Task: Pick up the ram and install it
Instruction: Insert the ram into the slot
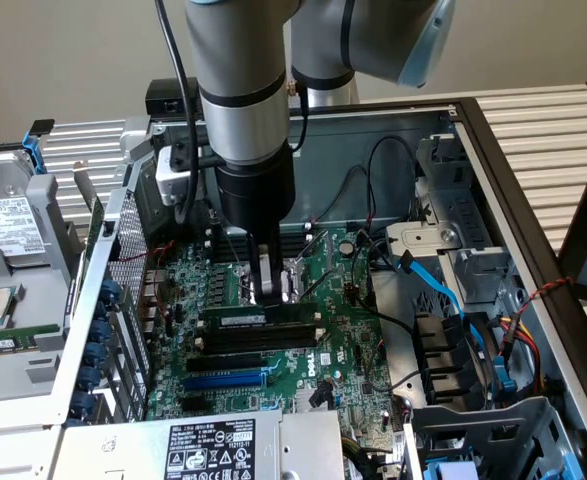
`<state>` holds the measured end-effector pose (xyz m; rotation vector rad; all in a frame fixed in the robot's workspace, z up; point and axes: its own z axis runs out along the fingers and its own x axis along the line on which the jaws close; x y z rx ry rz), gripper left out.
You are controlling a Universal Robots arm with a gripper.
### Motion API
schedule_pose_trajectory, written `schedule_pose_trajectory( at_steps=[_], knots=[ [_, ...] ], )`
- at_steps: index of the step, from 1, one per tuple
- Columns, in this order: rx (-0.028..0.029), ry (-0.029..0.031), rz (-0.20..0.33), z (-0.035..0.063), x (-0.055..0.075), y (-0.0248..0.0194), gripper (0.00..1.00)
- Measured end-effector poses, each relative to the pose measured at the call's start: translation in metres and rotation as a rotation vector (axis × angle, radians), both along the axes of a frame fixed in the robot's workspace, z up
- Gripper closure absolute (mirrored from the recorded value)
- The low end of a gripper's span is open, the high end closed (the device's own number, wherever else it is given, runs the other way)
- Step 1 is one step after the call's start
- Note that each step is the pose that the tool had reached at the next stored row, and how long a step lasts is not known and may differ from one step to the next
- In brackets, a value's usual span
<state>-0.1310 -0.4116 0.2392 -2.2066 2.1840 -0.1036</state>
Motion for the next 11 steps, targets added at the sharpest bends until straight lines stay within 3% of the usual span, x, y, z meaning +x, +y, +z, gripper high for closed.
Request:
schedule_pose_trajectory(
  at_steps=[3,5,8,11],
  knots=[
    [-0.0085,-0.0009,0.000,-0.0001,-0.0008,0.0000,0.86],
    [-0.0171,-0.0054,0.000,-0.0003,-0.0012,0.0000,0.86],
    [-0.0280,-0.0234,0.000,-0.0005,-0.0019,-0.0001,0.86],
    [-0.0284,-0.0366,0.000,-0.0010,-0.0032,0.0006,0.86]
  ],
)
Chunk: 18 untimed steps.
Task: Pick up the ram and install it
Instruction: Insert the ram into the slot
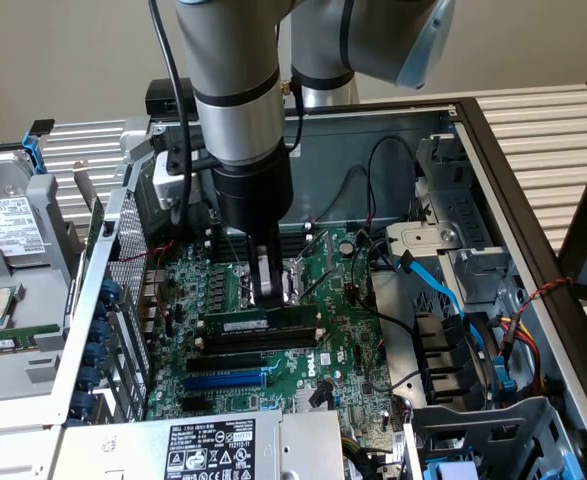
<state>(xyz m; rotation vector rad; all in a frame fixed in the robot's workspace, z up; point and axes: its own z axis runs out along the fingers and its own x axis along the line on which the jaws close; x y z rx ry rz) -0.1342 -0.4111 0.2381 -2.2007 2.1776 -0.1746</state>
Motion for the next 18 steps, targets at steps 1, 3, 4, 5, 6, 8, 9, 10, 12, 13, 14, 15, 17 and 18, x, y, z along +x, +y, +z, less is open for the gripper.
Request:
schedule_pose_trajectory(
  at_steps=[1,3,4,5,6,8,9,10,12,13,14,15,17,18],
  knots=[
    [0.0000,-0.0018,0.000,-0.0002,-0.0005,0.0006,0.86],
    [0.0001,-0.0060,0.000,-0.0009,-0.0018,0.0022,0.86],
    [0.0000,-0.0088,0.000,-0.0014,-0.0026,0.0026,0.86],
    [-0.0005,-0.0104,0.000,-0.0017,-0.0036,0.0028,0.86],
    [-0.0006,-0.0120,0.000,-0.0022,-0.0044,0.0029,0.86],
    [-0.0009,-0.0136,0.000,-0.0028,-0.0056,0.0029,0.86],
    [-0.0010,-0.0144,0.000,-0.0030,-0.0059,0.0029,0.86],
    [-0.0012,-0.0152,0.000,-0.0032,-0.0060,0.0029,0.86],
    [-0.0014,-0.0171,0.000,-0.0038,-0.0061,0.0028,0.86],
    [-0.0013,-0.0184,0.000,-0.0042,-0.0061,0.0028,0.86],
    [-0.0013,-0.0197,0.000,-0.0046,-0.0061,0.0028,0.86],
    [-0.0013,-0.0210,0.000,-0.0049,-0.0061,0.0029,0.86],
    [-0.0013,-0.0233,0.000,-0.0056,-0.0061,0.0029,0.86],
    [-0.0014,-0.0245,0.000,-0.0059,-0.0062,0.0029,0.86]
  ],
)
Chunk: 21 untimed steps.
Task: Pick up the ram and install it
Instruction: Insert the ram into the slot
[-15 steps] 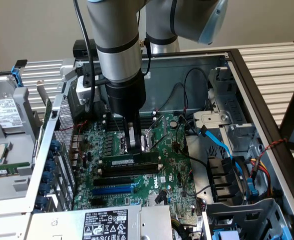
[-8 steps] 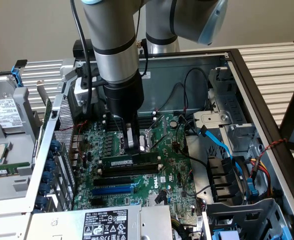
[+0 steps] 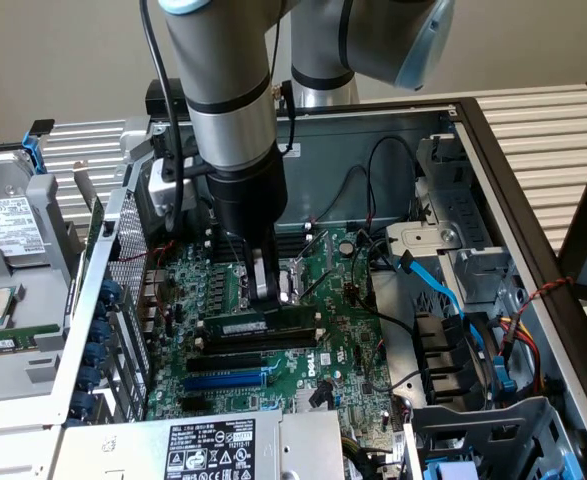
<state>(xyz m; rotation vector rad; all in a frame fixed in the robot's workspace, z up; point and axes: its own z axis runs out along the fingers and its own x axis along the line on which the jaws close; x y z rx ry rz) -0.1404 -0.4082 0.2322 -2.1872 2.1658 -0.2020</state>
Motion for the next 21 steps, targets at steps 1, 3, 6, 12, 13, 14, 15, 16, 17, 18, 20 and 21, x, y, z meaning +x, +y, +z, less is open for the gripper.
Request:
schedule_pose_trajectory(
  at_steps=[1,3,6,12,13,14,15,16,17,18,20,21],
  knots=[
    [0.0001,-0.0011,0.000,-0.0004,0.0000,0.0000,0.86],
    [0.0001,-0.0024,0.000,-0.0010,-0.0002,0.0000,0.86],
    [0.0001,-0.0039,0.000,-0.0019,-0.0011,0.0000,0.86],
    [0.0001,-0.0048,0.000,-0.0028,-0.0024,0.0000,0.86],
    [0.0001,-0.0052,0.000,-0.0030,-0.0027,0.0000,0.86],
    [0.0001,-0.0055,0.000,-0.0031,-0.0029,0.0000,0.86],
    [0.0002,-0.0059,0.000,-0.0033,-0.0032,0.0000,0.86],
    [0.0002,-0.0063,0.000,-0.0036,-0.0034,0.0000,0.86],
    [0.0001,-0.0065,0.000,-0.0038,-0.0037,0.0000,0.86],
    [0.0001,-0.0069,0.000,-0.0040,-0.0039,0.0000,0.86],
    [0.0000,-0.0075,0.000,-0.0045,-0.0044,0.0000,0.86],
    [-0.0001,-0.0082,0.000,-0.0048,-0.0045,0.0000,0.86]
  ],
)
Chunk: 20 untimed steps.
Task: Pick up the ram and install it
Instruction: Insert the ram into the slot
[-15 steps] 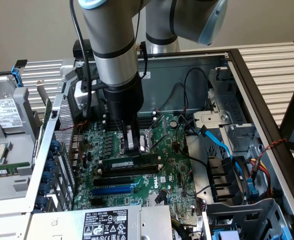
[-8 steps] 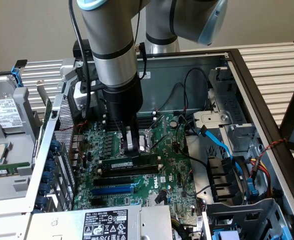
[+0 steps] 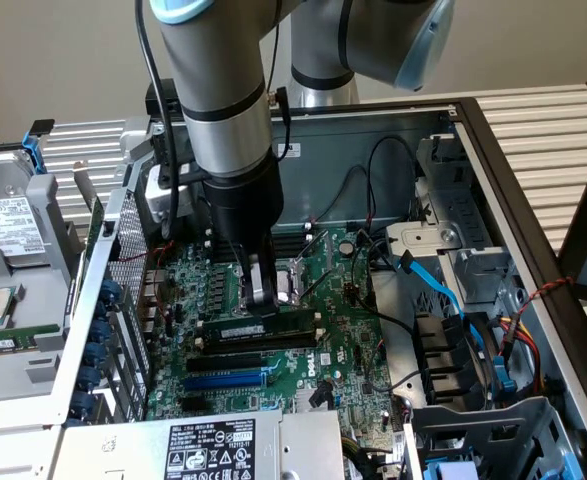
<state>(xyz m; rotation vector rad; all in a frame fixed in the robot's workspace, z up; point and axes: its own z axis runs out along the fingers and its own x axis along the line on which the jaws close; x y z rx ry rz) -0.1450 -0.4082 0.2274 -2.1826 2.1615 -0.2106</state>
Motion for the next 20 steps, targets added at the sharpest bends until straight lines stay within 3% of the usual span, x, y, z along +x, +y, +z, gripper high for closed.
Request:
schedule_pose_trajectory(
  at_steps=[20],
  knots=[
    [0.0002,-0.0041,0.000,-0.0060,-0.0024,0.0002,0.85]
  ],
)
